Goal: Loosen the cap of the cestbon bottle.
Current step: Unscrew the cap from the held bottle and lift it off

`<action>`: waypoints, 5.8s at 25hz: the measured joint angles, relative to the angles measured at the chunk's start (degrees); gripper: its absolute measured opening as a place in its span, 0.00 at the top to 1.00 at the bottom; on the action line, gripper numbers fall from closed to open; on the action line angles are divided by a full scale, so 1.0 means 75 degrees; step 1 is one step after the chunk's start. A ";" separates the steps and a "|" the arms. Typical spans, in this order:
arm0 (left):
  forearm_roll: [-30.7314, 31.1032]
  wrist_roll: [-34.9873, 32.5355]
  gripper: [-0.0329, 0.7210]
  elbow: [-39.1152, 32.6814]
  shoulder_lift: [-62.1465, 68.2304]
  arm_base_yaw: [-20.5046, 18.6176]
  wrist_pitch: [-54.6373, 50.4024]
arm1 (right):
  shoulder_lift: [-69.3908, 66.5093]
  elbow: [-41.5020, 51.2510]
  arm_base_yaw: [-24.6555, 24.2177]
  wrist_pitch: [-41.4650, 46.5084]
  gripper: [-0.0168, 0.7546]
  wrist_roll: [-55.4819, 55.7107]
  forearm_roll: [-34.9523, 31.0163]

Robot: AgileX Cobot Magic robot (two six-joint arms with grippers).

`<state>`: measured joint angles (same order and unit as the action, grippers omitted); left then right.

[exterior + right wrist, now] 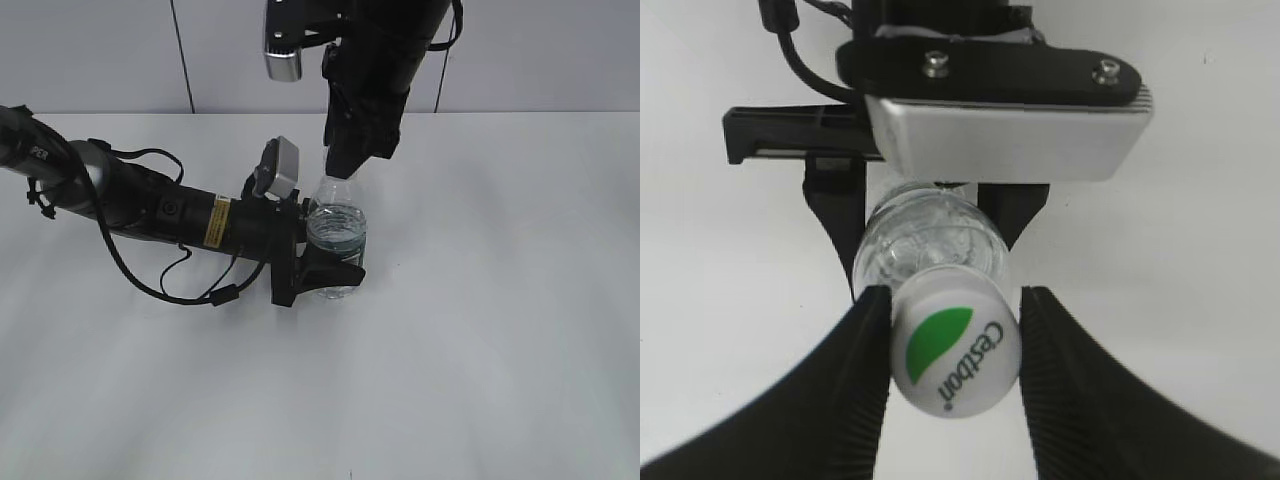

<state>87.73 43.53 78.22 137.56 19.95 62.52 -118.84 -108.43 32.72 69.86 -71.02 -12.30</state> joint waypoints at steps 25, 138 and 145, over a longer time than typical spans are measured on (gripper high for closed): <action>0.0008 0.0009 0.41 0.0000 0.0000 0.0000 0.0043 | 0.0007 0.0000 0.0000 0.0049 0.59 -0.1948 0.0083; 0.0303 0.0117 0.41 0.0000 0.0000 0.0000 0.0266 | 0.0250 0.0148 0.0000 0.0036 0.46 1.1361 -0.0214; 0.0303 0.0117 0.41 0.0000 0.0000 -0.0059 0.0266 | 0.0250 0.0374 0.0000 0.0033 0.46 1.1361 -0.0222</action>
<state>90.01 44.41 78.22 137.56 19.51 64.51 -116.96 -105.63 32.72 70.11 14.19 -13.96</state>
